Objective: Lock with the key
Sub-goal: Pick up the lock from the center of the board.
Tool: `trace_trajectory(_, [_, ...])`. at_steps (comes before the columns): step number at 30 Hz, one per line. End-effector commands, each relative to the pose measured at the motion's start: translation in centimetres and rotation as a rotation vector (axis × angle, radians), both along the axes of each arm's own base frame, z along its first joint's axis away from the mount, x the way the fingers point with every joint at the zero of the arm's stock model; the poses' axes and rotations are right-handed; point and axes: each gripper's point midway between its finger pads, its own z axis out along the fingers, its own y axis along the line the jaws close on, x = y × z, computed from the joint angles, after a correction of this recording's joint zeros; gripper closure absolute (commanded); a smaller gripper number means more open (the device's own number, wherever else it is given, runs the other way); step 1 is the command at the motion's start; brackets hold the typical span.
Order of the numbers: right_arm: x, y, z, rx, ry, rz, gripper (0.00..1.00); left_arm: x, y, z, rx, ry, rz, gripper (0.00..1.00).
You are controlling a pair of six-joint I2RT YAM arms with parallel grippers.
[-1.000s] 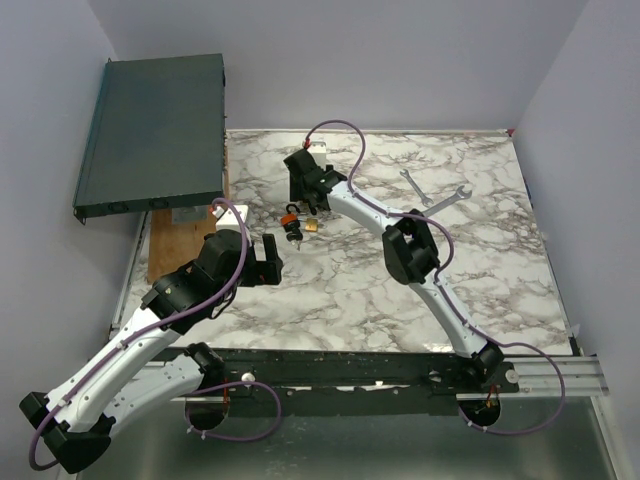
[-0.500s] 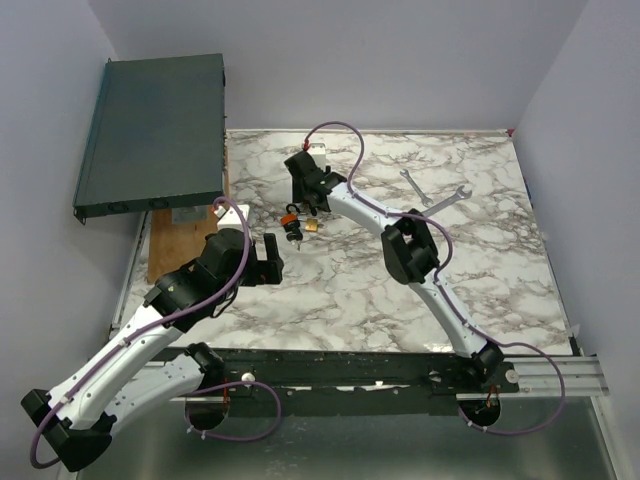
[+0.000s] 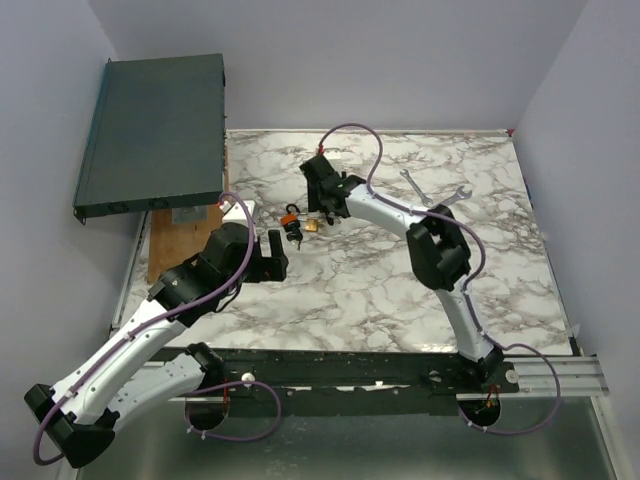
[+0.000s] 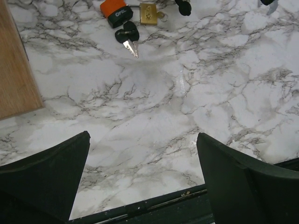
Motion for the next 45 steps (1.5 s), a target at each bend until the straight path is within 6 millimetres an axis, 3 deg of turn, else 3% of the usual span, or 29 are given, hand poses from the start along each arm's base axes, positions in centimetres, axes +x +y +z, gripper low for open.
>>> trace_trajectory(1, [-0.7,0.1,8.5,0.145,-0.123,0.035,0.88,0.9,-1.7,4.2,-0.052,-0.135,-0.112,0.06])
trace_trajectory(7, [-4.9,-1.6,12.5,0.204,-0.117,0.117,0.93,2.0,-3.1,7.6,-0.054,-0.266,-0.212,0.12])
trace_trajectory(10, [-7.9,-1.9,14.4,0.258,-0.093,0.213,0.95,2.3,-4.2,9.8,-0.056,-0.347,-0.291,0.13])
trace_trajectory(13, [-11.3,-1.9,17.7,0.345,-0.099,0.334,0.95,2.4,-5.0,12.1,-0.054,-0.428,-0.364,0.16])
trace_trajectory(22, [-22.8,-2.4,26.3,0.584,-0.058,0.724,0.94,-0.8,-7.1,16.8,-0.057,-0.658,-0.675,0.25])
trace_trajectory(28, [-28.2,-3.5,30.5,0.683,-0.028,0.884,0.92,-4.6,-7.8,20.7,-0.106,-0.816,-0.863,0.34])
trace_trajectory(32, [-30.6,-4.0,31.9,0.731,0.006,0.949,0.91,-5.7,-7.8,22.3,-0.119,-0.877,-0.904,0.36])
trace_trajectory(39, [-32.5,-4.3,33.7,0.786,0.041,0.999,0.91,-7.5,-9.0,22.0,-0.168,-0.954,-1.035,0.41])
trace_trajectory(45, [-33.6,-4.2,34.8,0.834,0.062,1.041,0.91,-7.6,-10.0,21.9,-0.182,-0.928,-1.086,0.43])
